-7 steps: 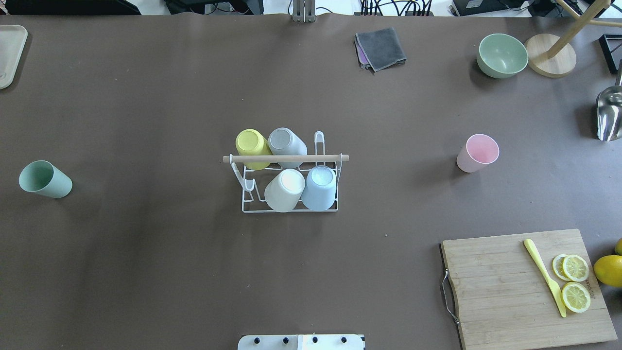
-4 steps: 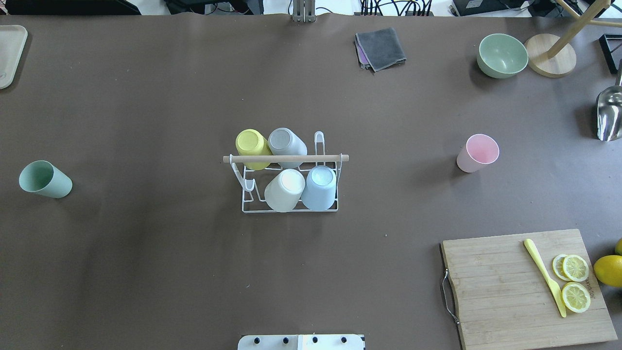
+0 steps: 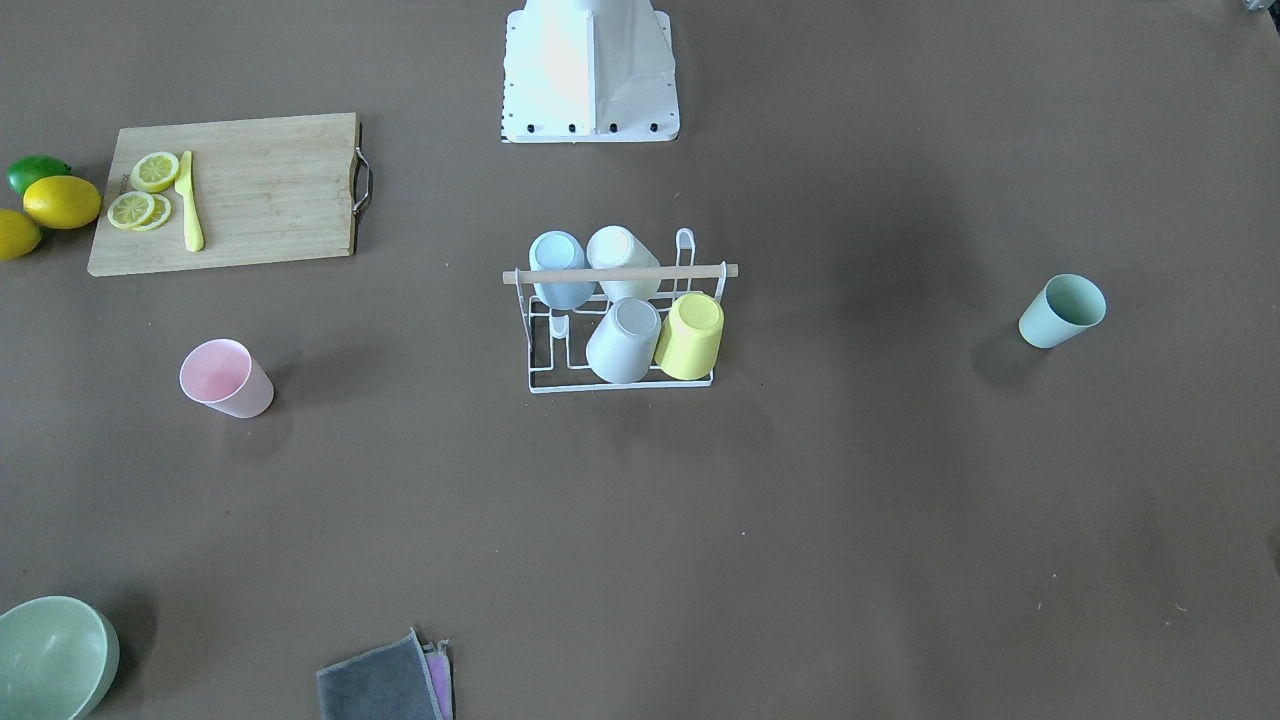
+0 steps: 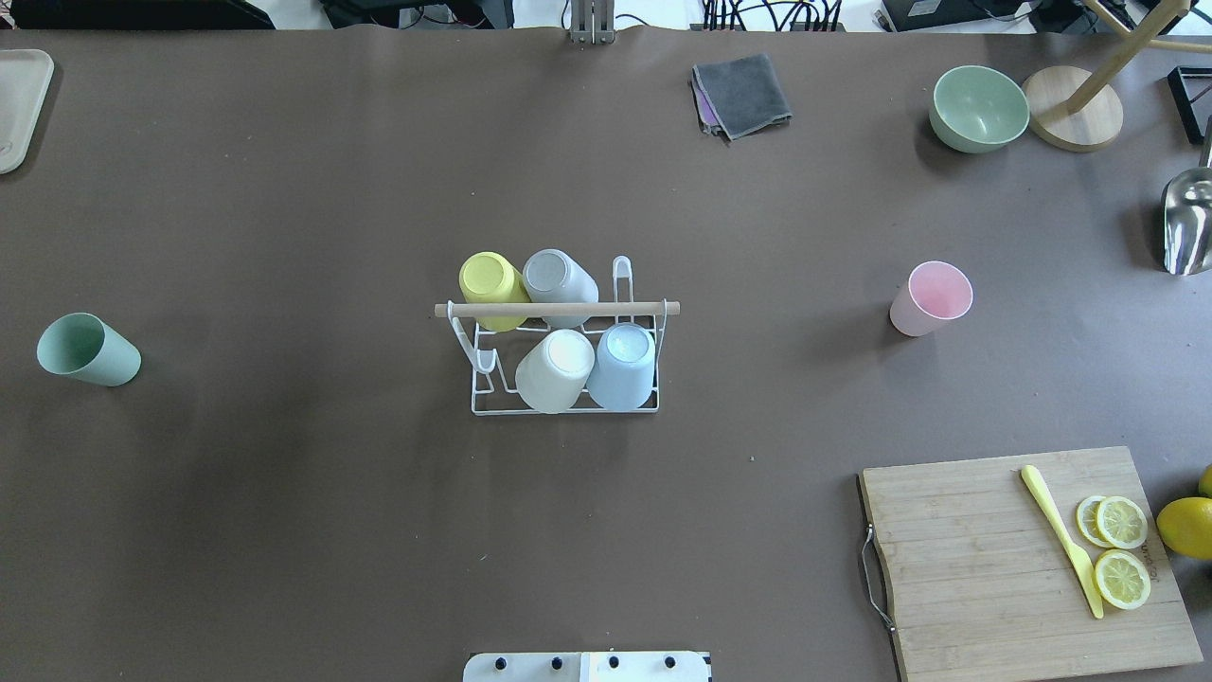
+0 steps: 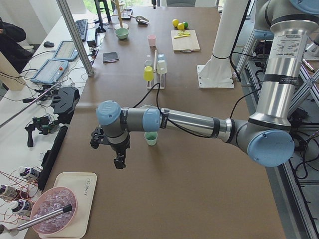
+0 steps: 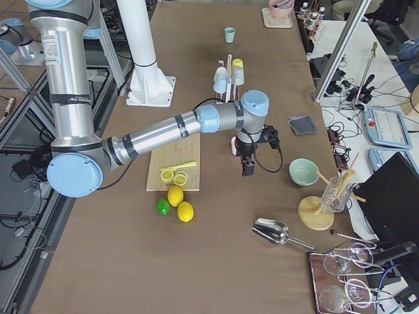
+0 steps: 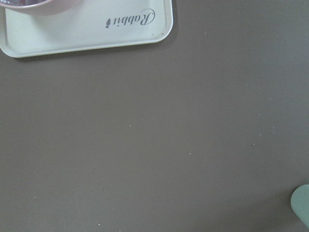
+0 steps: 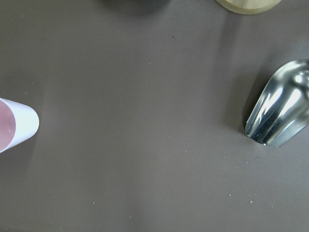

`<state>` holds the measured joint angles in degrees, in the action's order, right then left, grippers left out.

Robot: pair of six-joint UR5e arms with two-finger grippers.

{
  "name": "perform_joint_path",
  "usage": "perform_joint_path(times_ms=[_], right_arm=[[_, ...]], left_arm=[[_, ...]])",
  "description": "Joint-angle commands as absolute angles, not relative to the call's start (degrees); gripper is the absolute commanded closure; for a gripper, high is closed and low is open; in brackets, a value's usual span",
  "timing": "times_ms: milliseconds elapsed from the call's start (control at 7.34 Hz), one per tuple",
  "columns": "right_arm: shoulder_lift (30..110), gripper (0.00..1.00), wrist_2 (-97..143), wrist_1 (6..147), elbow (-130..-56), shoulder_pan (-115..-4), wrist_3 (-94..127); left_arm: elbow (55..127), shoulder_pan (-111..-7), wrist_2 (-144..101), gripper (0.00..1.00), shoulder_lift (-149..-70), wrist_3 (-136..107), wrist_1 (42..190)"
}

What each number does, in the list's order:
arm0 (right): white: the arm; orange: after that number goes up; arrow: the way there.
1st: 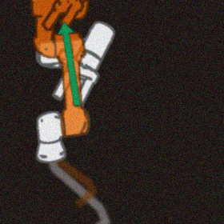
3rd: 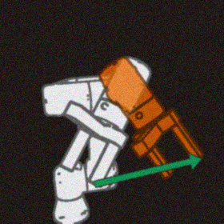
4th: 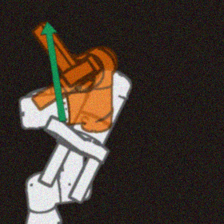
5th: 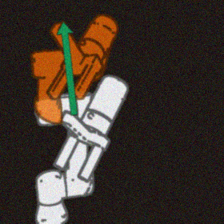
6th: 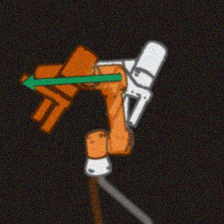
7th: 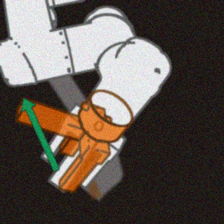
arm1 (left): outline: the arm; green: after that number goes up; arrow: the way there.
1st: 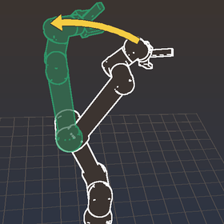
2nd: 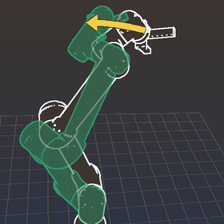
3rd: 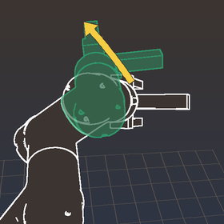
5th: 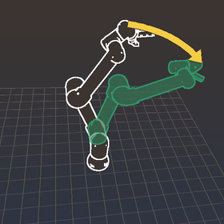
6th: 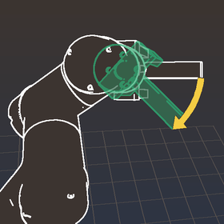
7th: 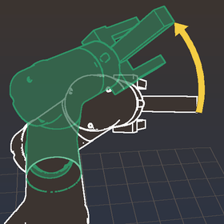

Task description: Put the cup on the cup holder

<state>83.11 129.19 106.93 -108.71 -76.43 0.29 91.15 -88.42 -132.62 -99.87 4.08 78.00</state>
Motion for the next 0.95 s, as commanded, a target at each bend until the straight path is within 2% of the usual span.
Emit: perform_joint_path(times_ms=[0,409,545,817], right_arm=[[71.68,0.00,121.68,123.33,-108.90,-69.99,-5.42],[62.78,0.00,118.39,130.68,-104.96,-64.53,-12.63],[58.23,0.00,116.13,132.35,-99.98,-62.08,-14.22],[50.04,0.00,112.52,133.86,-91.36,-58.38,-17.49]], left_arm=[[91.14,-79.84,-132.19,0.01,-103.35,4.48,72.37],[89.66,-75.59,-127.97,0.01,-109.68,6.49,65.57],[88.87,-74.45,-128.14,0.01,-110.47,9.90,64.17],[78.46,-73.57,-127.97,0.02,-120.10,10.37,58.82]])
